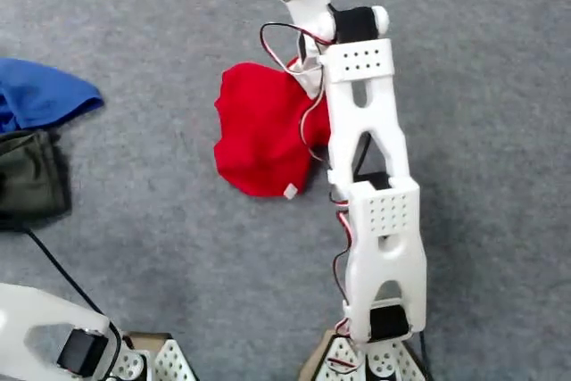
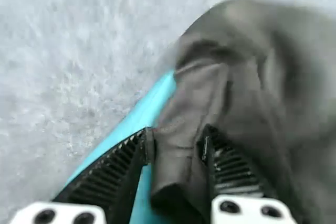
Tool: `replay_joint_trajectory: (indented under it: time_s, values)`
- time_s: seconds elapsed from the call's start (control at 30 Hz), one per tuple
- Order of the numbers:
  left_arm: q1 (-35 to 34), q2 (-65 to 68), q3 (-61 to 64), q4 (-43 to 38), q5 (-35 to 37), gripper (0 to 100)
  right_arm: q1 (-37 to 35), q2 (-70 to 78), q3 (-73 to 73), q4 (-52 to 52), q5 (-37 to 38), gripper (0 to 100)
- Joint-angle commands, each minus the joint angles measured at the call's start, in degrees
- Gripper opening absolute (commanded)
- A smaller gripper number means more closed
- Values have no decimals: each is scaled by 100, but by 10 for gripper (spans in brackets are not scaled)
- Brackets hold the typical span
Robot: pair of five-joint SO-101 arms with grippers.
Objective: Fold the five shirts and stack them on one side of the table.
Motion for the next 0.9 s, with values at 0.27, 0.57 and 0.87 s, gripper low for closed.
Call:
replay_joint_trajectory:
  time_s: [0.27, 0.57, 0.87]
  values:
    - [1811, 1147, -484, 2057, -53, 20, -154, -40, -268, 97, 9, 5]
    - [3200, 1182, -1160, 3385, -1020, 19, -347, -31, -268, 97, 0, 5]
    - [4290, 1024, -1011, 3446, -765, 19, -409, -40, -277, 97, -9, 5]
